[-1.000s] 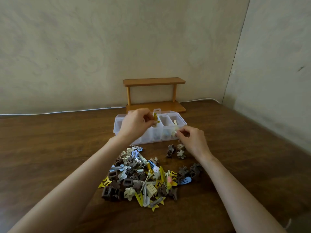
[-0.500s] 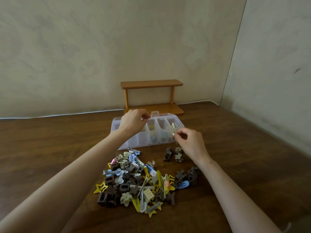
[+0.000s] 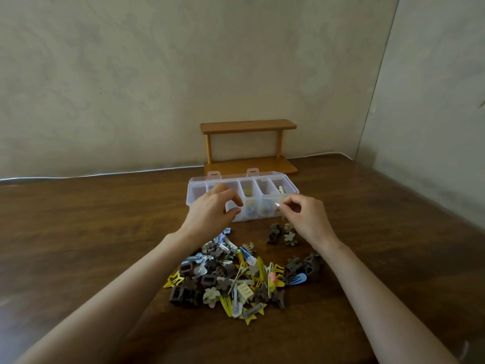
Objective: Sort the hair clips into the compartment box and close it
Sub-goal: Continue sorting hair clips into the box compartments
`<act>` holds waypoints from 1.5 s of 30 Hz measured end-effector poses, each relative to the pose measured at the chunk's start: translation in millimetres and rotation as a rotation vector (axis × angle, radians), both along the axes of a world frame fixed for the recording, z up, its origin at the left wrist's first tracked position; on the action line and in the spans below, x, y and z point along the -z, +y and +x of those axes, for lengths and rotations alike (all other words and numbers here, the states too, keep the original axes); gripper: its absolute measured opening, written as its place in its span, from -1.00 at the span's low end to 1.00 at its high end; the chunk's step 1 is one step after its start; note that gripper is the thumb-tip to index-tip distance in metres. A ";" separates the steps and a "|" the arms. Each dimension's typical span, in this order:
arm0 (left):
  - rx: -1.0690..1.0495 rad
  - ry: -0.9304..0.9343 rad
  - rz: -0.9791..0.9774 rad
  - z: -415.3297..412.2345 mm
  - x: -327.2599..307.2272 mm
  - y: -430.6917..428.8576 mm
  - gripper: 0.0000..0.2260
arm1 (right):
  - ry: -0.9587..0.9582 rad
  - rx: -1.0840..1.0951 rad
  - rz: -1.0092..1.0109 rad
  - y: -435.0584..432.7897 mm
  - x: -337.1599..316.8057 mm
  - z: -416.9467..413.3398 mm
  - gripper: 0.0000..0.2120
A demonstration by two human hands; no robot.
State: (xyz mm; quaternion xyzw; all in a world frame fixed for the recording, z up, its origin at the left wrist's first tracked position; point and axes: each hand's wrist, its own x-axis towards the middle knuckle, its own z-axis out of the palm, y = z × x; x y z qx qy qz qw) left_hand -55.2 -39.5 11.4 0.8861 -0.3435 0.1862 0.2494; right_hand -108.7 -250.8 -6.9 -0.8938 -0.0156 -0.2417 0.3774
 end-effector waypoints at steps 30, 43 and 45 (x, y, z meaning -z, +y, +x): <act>0.289 0.263 0.423 -21.6 4.9 -21.7 -0.88 | 0.031 -0.099 -0.019 2.3 -0.8 -1.8 -0.89; 0.299 0.392 0.430 -13.0 4.1 -12.2 -0.93 | 0.134 -0.168 -0.071 4.2 -3.3 -3.8 -0.89; 0.274 0.373 0.433 -12.8 5.0 -11.3 -0.93 | 0.151 -0.186 -0.100 5.1 -3.4 -4.5 -0.87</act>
